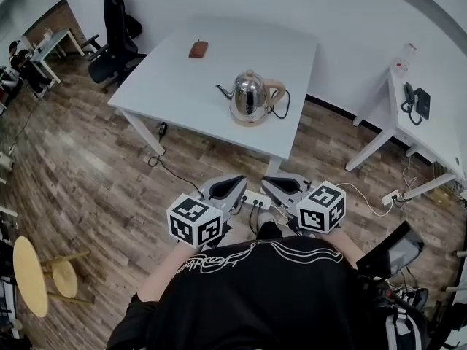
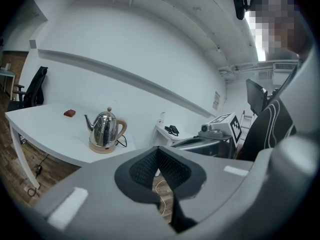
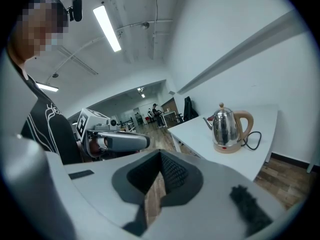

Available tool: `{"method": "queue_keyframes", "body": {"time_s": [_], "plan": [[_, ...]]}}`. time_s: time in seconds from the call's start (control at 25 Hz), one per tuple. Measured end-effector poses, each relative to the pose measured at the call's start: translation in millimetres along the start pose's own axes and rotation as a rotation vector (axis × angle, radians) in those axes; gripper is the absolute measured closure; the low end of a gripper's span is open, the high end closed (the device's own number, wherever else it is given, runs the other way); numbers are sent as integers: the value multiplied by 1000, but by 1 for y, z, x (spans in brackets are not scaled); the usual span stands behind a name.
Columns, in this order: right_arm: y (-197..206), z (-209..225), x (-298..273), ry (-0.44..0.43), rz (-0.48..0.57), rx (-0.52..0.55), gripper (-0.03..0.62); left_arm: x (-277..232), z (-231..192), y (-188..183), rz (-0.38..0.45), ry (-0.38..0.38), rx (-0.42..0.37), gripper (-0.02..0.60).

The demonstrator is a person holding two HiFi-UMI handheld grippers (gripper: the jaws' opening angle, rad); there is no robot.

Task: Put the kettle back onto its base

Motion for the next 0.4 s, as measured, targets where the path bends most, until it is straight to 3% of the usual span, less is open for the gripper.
{"method": "queue_keyframes", "body": {"time_s": [0.4], "plan": [[1, 5, -3, -3, -14, 0, 589, -4, -3, -3, 3, 8, 18, 575]]}}
Point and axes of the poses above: the fingertips, and each gripper's own axes: x backward along the fingers, z to its right, y out of its underside, the point moved 4 cm from there along x, backward along the fingers, and after that the axes turned 11 degrees about -z, right-handed, at the moved point
